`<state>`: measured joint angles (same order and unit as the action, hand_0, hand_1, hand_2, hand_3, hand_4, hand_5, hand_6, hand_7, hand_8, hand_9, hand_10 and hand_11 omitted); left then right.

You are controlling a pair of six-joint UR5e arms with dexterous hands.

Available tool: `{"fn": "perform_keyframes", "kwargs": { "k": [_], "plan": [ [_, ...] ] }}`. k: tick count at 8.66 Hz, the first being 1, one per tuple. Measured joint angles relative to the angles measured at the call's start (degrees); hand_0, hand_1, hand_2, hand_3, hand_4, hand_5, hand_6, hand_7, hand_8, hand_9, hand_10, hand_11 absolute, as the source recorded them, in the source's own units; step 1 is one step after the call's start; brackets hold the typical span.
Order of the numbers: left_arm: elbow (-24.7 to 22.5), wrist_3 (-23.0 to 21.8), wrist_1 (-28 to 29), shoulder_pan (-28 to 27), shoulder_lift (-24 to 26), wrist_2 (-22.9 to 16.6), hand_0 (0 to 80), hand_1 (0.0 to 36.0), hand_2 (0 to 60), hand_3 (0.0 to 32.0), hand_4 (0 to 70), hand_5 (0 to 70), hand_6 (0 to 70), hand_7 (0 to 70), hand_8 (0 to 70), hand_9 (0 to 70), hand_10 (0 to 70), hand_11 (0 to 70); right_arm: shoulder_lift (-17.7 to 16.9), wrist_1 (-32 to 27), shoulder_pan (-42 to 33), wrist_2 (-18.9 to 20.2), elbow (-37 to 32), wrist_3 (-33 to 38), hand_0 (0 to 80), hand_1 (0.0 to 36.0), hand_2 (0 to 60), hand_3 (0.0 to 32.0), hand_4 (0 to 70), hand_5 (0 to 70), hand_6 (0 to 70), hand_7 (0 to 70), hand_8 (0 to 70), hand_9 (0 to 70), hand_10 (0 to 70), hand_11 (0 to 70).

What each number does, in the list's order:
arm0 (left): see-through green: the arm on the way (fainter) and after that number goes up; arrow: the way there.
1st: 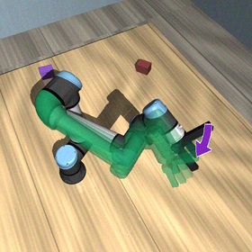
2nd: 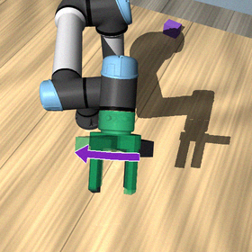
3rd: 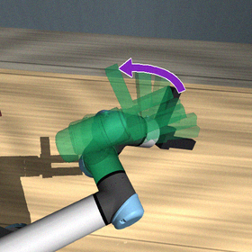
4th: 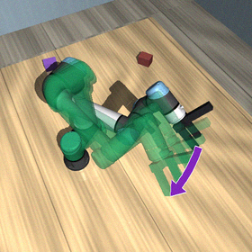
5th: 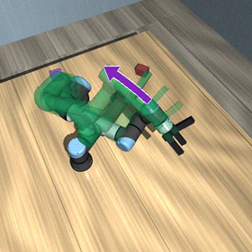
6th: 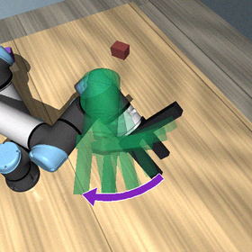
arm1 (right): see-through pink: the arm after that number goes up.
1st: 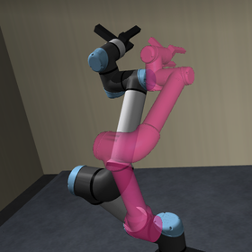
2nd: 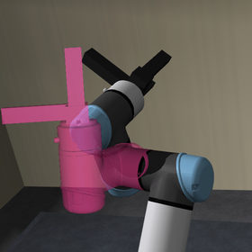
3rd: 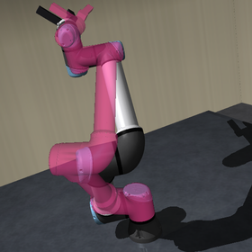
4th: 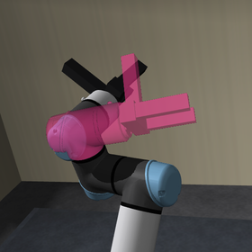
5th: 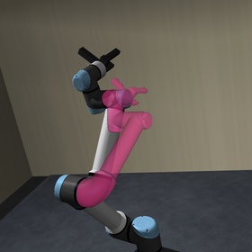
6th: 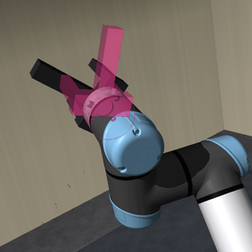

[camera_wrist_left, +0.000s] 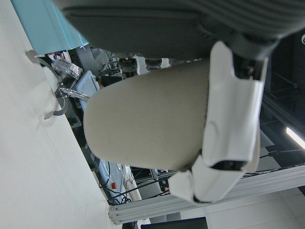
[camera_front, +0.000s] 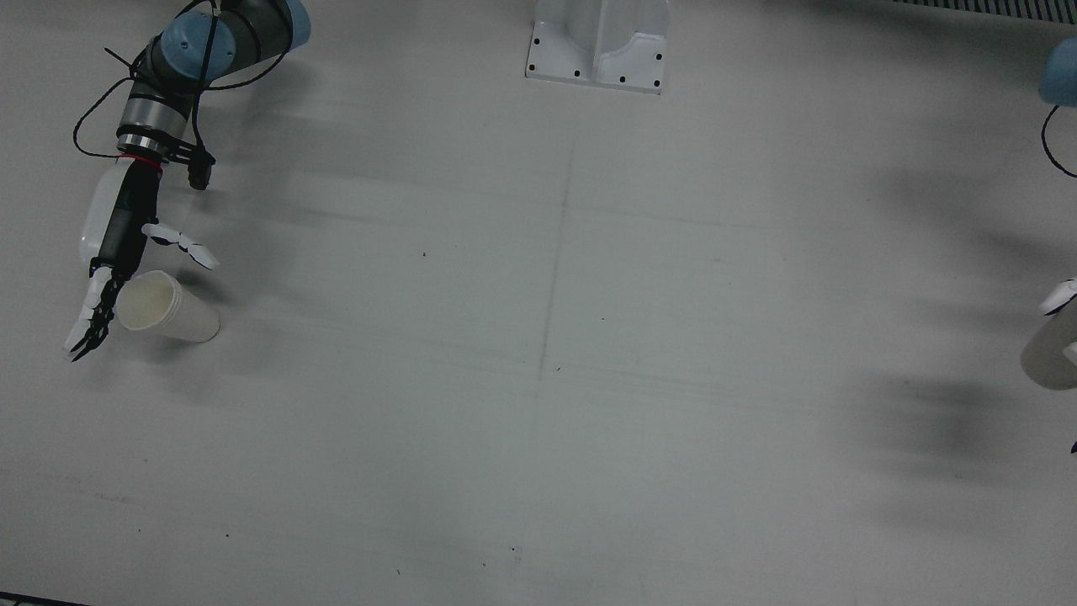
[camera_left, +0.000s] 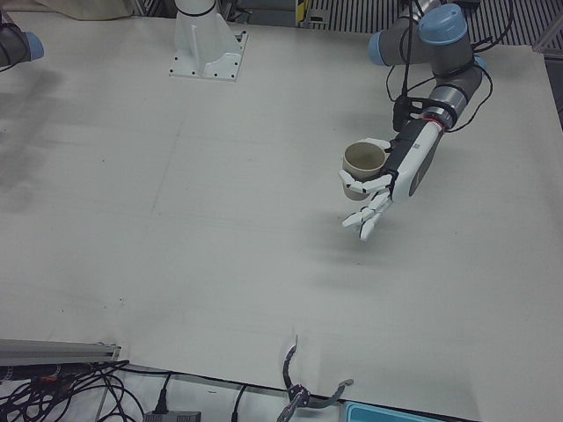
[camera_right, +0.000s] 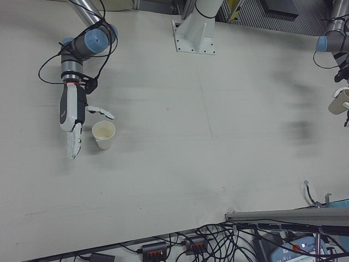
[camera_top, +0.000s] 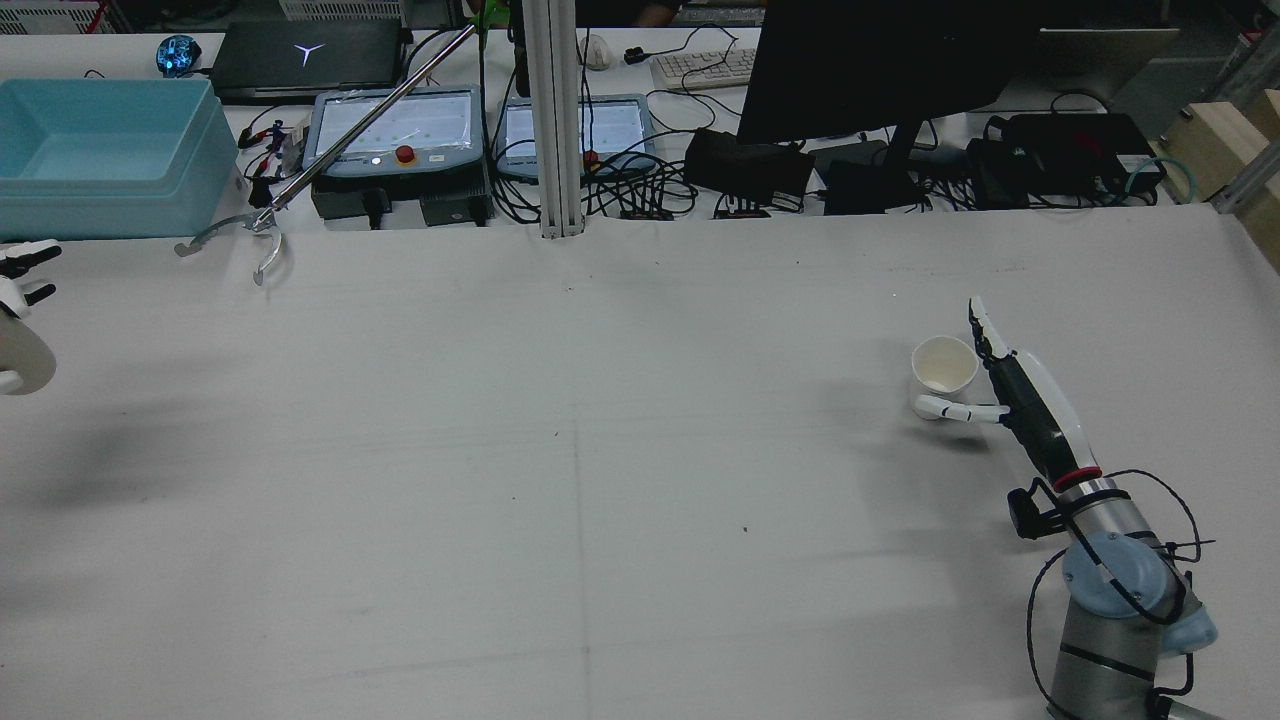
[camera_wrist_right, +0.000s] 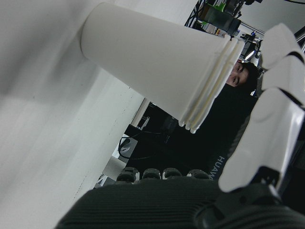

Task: Pour water
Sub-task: 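Wrap the right hand fingers around the white paper cup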

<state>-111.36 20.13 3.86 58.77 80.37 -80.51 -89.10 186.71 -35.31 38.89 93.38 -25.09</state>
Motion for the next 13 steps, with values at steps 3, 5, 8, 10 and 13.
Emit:
{"fn": "perform_keyframes", "kwargs": {
  "k": [3, 5, 8, 10, 13],
  "plan": [
    [-1.6, 0.0, 0.04, -0.05, -1.68, 0.06, 71.4, 36.0, 60.0, 0.0, 53.4, 70.0, 10.5, 14.4, 3.1, 4.3, 7.6, 14.5, -0.54, -0.22, -0.76, 1.22, -0.04, -0.03, 45.2, 14.8, 17.5, 0.0, 0.0, 0.0, 0.0, 0.0, 0.0, 0.8, 1.8, 4.3],
    [-2.28, 0.0, 0.11, -0.06, -2.3, 0.08, 72.0, 36.0, 60.0, 0.0, 53.6, 70.0, 10.5, 14.5, 3.1, 4.3, 7.5, 14.4, -0.53, -2.96, -2.31, 1.41, -1.25, 2.3, 45.8, 15.6, 18.4, 0.0, 0.0, 0.0, 0.0, 0.0, 0.0, 0.2, 1.4, 3.6],
    [-3.66, -0.07, 1.03, 1.3, -4.35, 0.03, 71.8, 36.0, 60.0, 0.0, 53.4, 70.0, 10.5, 14.5, 3.1, 4.3, 7.5, 14.4, -0.49, -4.46, -2.47, 1.4, -2.29, 4.29, 46.0, 16.3, 19.2, 0.0, 0.0, 0.0, 0.0, 0.0, 0.0, 0.0, 1.7, 4.4],
    [-3.98, -0.05, 1.85, 1.69, -5.32, 0.01, 70.8, 36.0, 60.0, 0.0, 53.4, 70.0, 10.5, 14.4, 3.0, 4.3, 7.5, 14.4, -0.53, -4.57, -2.11, 1.25, -3.99, 4.18, 45.8, 15.8, 18.8, 0.0, 0.0, 0.0, 0.0, 0.0, 0.0, 0.8, 2.4, 5.1],
    [-4.04, -0.14, 2.83, 2.47, -5.9, -0.03, 71.8, 36.0, 60.0, 0.0, 54.1, 70.0, 10.7, 14.5, 3.3, 4.3, 7.5, 14.3, -0.25, -4.6, -1.04, 1.08, -4.87, 4.17, 46.2, 16.2, 18.1, 0.0, 0.0, 0.0, 0.0, 0.0, 0.0, 0.9, 2.7, 5.7]
  ]
}}
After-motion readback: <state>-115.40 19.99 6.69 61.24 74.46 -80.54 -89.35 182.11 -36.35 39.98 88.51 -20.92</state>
